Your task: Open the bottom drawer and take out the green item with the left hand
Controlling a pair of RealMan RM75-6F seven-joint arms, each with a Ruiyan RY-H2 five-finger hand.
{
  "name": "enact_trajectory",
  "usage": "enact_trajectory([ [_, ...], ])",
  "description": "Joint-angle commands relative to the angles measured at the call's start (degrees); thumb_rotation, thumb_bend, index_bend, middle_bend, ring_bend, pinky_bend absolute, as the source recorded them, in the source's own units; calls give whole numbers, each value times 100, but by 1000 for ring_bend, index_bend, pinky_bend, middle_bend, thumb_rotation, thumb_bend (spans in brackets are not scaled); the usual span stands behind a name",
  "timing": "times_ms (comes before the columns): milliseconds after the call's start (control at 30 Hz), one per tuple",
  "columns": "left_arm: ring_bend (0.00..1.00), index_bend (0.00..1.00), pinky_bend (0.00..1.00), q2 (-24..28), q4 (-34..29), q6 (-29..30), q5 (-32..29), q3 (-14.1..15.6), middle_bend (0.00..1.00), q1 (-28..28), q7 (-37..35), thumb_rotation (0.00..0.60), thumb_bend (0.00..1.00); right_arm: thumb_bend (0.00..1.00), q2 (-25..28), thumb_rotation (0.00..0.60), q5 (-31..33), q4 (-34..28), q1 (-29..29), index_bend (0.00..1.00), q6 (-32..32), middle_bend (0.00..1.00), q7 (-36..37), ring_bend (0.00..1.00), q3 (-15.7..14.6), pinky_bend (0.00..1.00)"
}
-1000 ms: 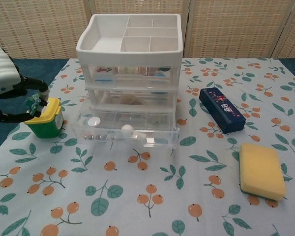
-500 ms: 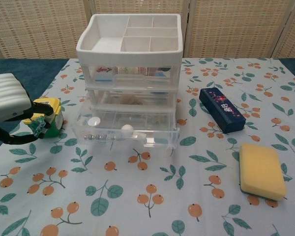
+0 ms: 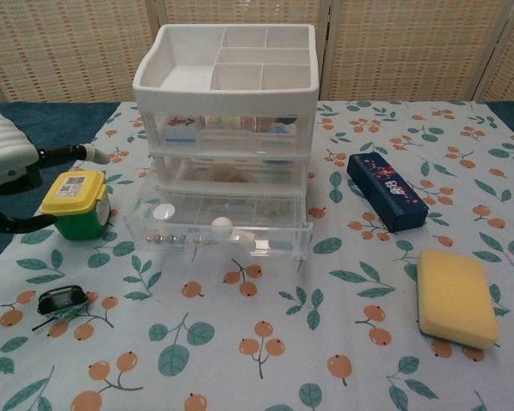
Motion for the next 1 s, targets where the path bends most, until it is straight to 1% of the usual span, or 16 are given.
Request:
enact_trajectory([
  [33,950,160,1000,176,-453,108,-629,-346,897,243,-63,600,307,327,33,600,19,-19,17,0,-55,43,-8,0,-8,0],
  [100,893,172,1000,308,-772,119,-1050,-530,852,375,-79,600,307,327,65,600,43,-51,33,0,-117,43,-28,0,-17,0],
  [200,803,193,1000,498,-1131,238,-1608,-761,778,597,142,600,305,327,104,600,70,-78,70,0,-235,43,-25,0,-36,0],
  [333,697,221,991,623,-1400,447,-2082,-920,681,868,310,600,297,328,122,600,90,-64,133,0,-386,55,12,0,-56,0],
  [400,632,226,936,670,-1472,501,-2239,-943,637,981,330,600,296,329,116,600,94,-55,163,0,-448,55,25,0,-64,0],
  [500,554,220,815,745,-1573,578,-2392,-910,582,1154,420,600,295,330,106,600,82,-54,205,0,-530,55,24,0,-84,0],
  [600,527,218,764,789,-1669,710,-2424,-860,548,1329,429,600,295,330,86,600,74,-58,232,0,-583,55,11,0,-102,0],
  [767,518,214,709,875,-1911,891,-2447,-740,532,1601,535,600,294,330,50,600,77,-67,259,0,-668,55,7,0,-142,0],
  [1000,517,211,705,907,-2105,1158,-2339,-700,532,1861,544,600,292,330,10,600,-6,-92,268,0,-616,55,-27,0,-167,0],
])
